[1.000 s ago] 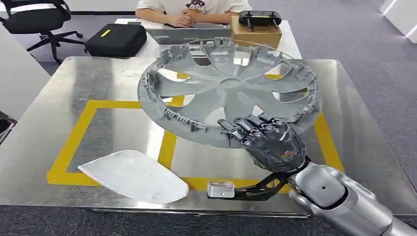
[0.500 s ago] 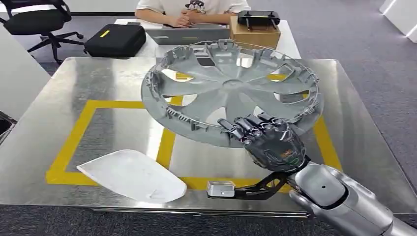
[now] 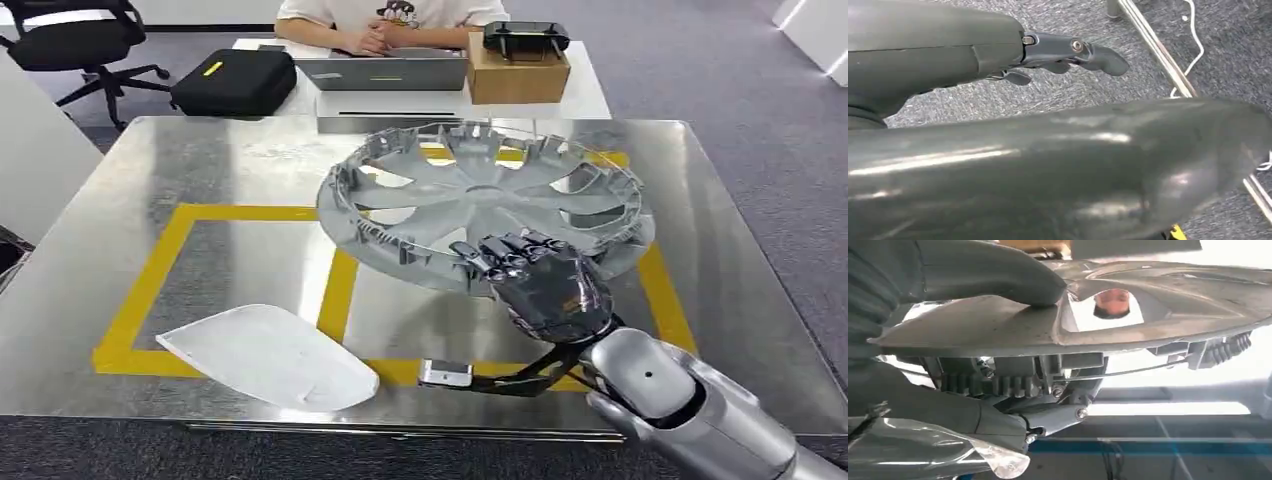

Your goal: Take the parts from the cabinet and place them on the table.

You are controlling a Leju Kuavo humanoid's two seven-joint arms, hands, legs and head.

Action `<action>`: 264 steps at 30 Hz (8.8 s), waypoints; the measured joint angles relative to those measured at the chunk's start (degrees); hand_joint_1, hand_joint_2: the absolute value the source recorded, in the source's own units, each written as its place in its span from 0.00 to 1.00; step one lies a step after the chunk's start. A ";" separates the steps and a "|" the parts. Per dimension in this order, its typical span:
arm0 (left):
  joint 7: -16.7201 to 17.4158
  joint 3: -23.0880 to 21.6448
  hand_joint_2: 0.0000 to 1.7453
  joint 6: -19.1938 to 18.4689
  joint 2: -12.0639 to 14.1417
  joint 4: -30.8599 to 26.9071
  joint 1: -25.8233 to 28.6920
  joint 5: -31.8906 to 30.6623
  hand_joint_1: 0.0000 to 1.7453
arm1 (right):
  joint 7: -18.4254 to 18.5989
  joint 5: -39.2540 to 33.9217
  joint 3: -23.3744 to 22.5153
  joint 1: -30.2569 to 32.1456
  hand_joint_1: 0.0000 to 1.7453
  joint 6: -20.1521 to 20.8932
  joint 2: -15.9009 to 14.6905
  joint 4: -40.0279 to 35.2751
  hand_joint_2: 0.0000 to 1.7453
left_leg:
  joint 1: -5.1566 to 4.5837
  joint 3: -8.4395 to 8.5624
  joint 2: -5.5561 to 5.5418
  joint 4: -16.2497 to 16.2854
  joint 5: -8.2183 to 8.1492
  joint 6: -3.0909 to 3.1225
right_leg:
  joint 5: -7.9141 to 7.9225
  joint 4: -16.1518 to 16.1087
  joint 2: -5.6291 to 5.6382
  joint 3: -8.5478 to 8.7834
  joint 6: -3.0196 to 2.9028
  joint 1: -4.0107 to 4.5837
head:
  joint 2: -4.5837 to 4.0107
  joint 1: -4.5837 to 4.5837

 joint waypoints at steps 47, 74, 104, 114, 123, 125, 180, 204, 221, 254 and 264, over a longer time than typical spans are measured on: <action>12.97 20.45 0.00 -8.46 -3.93 -10.23 11.03 -16.38 0.00 | 6.58 -2.21 -4.68 4.86 1.00 17.56 0.02 1.84 1.00 | -0.01 -0.12 0.00 0.00 0.00 0.01 | 0.00 0.00 -0.01 -0.11 0.00 -0.01 | 0.00 0.02; 13.80 41.35 0.00 -24.85 -14.06 -10.73 15.46 -33.77 0.00 | 5.91 -3.71 -4.42 4.64 0.00 16.77 0.98 2.40 0.00 | -0.01 -0.09 0.00 0.00 0.00 0.01 | 0.00 0.00 -0.01 -0.08 0.01 -0.01 | 0.00 0.00; -1.31 82.49 0.00 -53.01 -38.49 -12.64 13.17 -69.97 0.00 | 2.19 2.10 -4.74 4.81 0.00 0.53 2.67 -6.30 0.00 | -0.02 -0.06 0.01 0.00 0.00 0.02 | 0.01 -0.02 0.00 -0.07 0.02 -0.02 | -0.02 0.02; -3.17 88.33 0.00 -55.45 -41.24 -12.92 11.48 -73.35 0.00 | 2.28 1.77 -4.81 4.93 0.00 0.73 2.67 -6.27 0.00 | -0.02 -0.06 0.01 0.01 0.00 0.02 | 0.01 -0.02 0.00 -0.07 0.02 -0.02 | 0.00 0.02; -3.80 89.77 0.00 -55.54 -41.94 -12.92 11.25 -73.68 0.00 | 2.45 1.03 -4.85 4.92 0.00 2.06 2.67 -6.43 0.00 | -0.02 -0.06 0.01 0.01 -0.01 0.03 | 0.01 -0.02 -0.01 -0.07 0.02 -0.02 | 0.00 0.02; -3.82 89.81 0.00 -55.54 -41.97 -12.92 11.23 -73.68 0.00 | 2.54 0.96 -4.85 4.93 0.00 2.31 2.67 -6.62 0.00 | -0.11 -0.09 0.00 0.24 -0.08 0.14 | 0.10 -0.15 0.00 -0.04 0.16 -0.12 | 0.00 0.02; 5.51 87.87 0.00 -53.09 -42.82 -17.66 14.81 -66.66 0.00 | 7.53 -1.59 -10.67 11.56 0.00 8.21 2.62 -8.02 0.00 | -0.28 -3.99 1.88 -0.53 4.99 0.01 | -5.01 -3.49 -3.89 8.91 0.53 -1.02 | 0.00 -0.13; 12.64 82.29 0.00 -49.86 -42.91 -24.13 19.60 -61.14 0.00 | 19.46 -16.92 -28.85 43.74 0.00 11.75 2.64 0.02 0.00 | -1.12 -0.48 1.54 -2.56 2.53 2.89 | -4.45 5.57 -3.53 5.22 2.21 -0.57 | 0.00 -0.04; 6.19 83.17 0.00 -50.75 -42.80 -22.56 17.32 -67.48 0.00 | 23.74 -53.46 -29.92 52.88 0.00 7.77 6.43 20.52 0.00 | 0.20 8.14 0.85 -1.22 -4.06 -0.39 | -0.76 -1.49 -4.17 2.81 0.95 -0.49 | -0.02 -0.29; 1.32 85.35 0.00 -48.81 -42.80 -14.71 12.85 -70.18 0.00 | 22.39 -67.23 -9.84 46.02 0.00 -6.22 0.64 33.46 0.00 | -0.12 9.06 1.09 -2.22 -5.24 0.53 | 2.11 -0.93 -4.38 0.74 1.69 -0.57 | 0.00 -0.31; 0.70 85.64 0.00 -48.65 -42.84 -12.90 11.94 -70.67 0.00 | 21.99 -68.59 -7.43 45.41 0.00 -7.12 -0.46 34.42 0.00 | -0.77 -0.36 2.04 -1.98 2.51 2.77 | -4.61 13.57 -3.58 1.69 3.01 -0.88 | -0.02 -0.11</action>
